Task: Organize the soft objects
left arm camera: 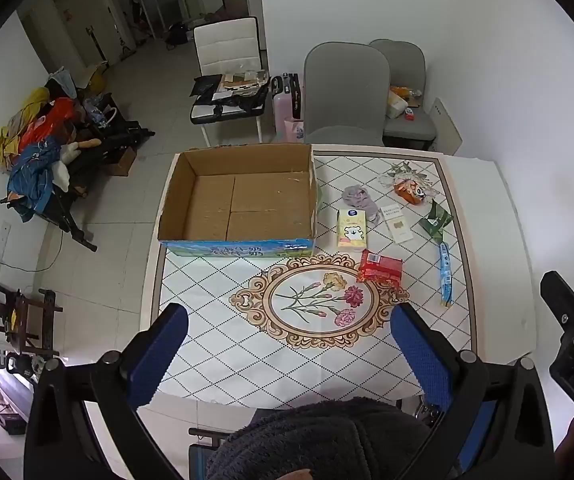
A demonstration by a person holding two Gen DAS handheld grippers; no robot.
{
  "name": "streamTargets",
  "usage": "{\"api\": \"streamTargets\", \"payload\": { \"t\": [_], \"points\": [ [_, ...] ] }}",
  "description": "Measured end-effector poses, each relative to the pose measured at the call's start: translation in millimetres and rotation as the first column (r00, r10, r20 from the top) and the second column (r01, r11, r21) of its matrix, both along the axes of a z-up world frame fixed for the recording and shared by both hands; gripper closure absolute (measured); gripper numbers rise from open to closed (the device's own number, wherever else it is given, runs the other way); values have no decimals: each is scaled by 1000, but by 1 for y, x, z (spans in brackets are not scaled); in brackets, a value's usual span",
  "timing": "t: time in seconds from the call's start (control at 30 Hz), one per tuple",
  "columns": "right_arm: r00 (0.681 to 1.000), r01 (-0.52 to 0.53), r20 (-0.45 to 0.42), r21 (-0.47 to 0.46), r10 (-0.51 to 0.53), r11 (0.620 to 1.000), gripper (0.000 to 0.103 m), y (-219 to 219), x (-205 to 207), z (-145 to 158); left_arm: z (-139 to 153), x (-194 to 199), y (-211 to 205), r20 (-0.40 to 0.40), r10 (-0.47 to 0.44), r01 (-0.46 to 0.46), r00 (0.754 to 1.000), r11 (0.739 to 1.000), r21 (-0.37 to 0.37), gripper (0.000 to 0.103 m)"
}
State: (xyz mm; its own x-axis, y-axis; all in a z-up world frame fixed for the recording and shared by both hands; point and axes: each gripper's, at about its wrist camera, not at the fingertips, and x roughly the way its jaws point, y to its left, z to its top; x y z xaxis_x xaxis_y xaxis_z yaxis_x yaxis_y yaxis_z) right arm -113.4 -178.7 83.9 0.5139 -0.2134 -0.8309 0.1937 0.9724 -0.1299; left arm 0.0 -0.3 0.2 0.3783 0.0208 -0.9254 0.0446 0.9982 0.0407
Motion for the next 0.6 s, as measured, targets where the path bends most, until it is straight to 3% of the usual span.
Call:
{"api": "streamTargets", "payload": {
  "t": [0.6],
  "points": [
    [1000,3,24,-30,-3,1000,0,-2,-5,7,5,-7,-5,34,-2,3,999,1000,-24,0]
  ]
}}
